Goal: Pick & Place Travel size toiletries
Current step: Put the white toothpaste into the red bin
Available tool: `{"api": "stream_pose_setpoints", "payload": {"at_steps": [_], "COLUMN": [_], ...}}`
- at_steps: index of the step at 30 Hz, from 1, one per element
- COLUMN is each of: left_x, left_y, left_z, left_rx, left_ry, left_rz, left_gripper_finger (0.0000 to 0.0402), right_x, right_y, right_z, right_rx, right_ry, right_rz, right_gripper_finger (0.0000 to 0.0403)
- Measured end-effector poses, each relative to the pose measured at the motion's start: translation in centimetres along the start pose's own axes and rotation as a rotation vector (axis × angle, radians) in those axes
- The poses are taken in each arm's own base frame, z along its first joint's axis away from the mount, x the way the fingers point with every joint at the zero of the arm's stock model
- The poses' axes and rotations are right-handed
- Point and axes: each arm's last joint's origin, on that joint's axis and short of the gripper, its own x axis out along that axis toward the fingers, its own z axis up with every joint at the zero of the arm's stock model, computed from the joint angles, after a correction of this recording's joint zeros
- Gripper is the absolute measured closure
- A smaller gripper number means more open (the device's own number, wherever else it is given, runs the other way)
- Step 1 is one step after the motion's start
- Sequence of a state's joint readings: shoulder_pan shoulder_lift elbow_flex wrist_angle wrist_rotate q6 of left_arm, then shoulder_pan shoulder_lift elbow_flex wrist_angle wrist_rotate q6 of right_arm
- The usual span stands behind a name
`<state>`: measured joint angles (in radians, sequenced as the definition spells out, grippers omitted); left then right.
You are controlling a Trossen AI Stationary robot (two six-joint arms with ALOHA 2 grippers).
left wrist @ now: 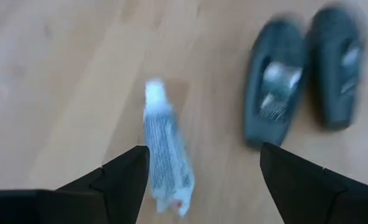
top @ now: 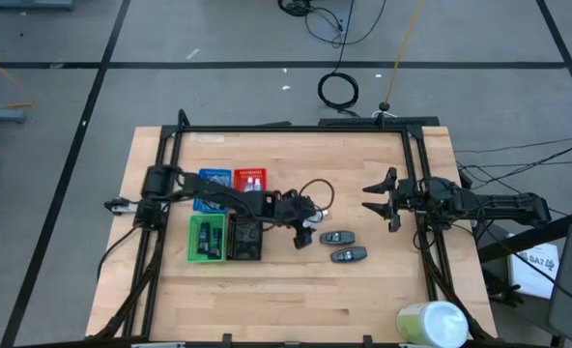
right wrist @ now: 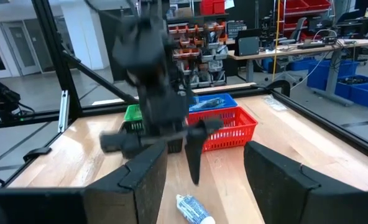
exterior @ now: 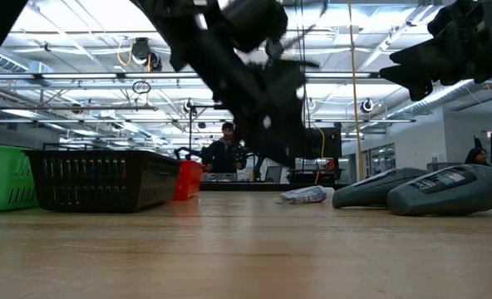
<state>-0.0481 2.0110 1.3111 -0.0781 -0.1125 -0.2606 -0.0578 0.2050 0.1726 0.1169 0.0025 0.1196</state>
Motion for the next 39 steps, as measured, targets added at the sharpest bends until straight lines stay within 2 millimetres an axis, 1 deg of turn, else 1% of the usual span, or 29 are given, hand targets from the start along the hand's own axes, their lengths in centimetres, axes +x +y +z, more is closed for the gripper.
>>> {"api": "stream_pose_setpoints", "payload": {"at_steps": [3, 9, 13, 16, 21, 26, 30, 33, 34, 36, 39], "left_x": [1.7, 3.8, 4.6, 4.8, 5.0, 5.0, 4.5, 3.3, 2.7, 1.4, -1.1], "left_y": [0.4, 1.0, 1.2, 1.2, 1.2, 1.2, 1.2, 1.2, 1.3, 1.1, 0.8], "left_z": [-1.1, -2.6, -3.1, -3.3, -3.5, -3.5, -3.2, -2.3, -2.0, -0.7, 1.7], "left_rx": [-0.023, -0.031, -0.009, 0.021, 0.051, 0.054, 0.07, 0.099, 0.117, 0.147, 0.185], "left_ry": [0.042, 0.079, 0.061, 0.066, 0.085, 0.095, 0.093, 0.067, 0.06, 0.006, -0.109], "left_rz": [0.019, 0.063, 0.128, 0.143, 0.127, 0.08, 0.089, 0.126, 0.137, 0.144, 0.139], "left_gripper_finger": [0.0106, 0.012, 0.013, 0.0143, 0.0187, 0.0259, 0.0327, 0.0378, 0.0387, 0.0391, 0.0382], "right_x": [0.0, 0.0, 0.0, 0.0, 0.0, 0.0, 0.0, 0.0, 0.0, 0.1, 0.1], "right_y": [0.0, 0.0, 0.0, 0.0, 0.0, 0.0, 0.0, 0.0, 0.0, 0.0, -0.1], "right_z": [0.0, 0.0, 0.1, 0.1, 0.0, 0.0, 0.0, 0.0, 0.0, -0.3, -0.8], "right_rx": [0.0, 0.0, 0.0, 0.0, 0.0, 0.0, 0.0, 0.0, 0.0, 0.0, 0.0], "right_ry": [0.0, -0.004, -0.007, -0.006, -0.005, -0.005, -0.004, -0.003, -0.003, 0.005, 0.019], "right_rz": [0.0, 0.0, 0.0, 0.0, 0.0, 0.0, 0.0, 0.001, 0.001, 0.001, -0.002], "right_gripper_finger": [0.0202, 0.0202, 0.0202, 0.0202, 0.0202, 0.0202, 0.0202, 0.0202, 0.0202, 0.0202, 0.0202]}}
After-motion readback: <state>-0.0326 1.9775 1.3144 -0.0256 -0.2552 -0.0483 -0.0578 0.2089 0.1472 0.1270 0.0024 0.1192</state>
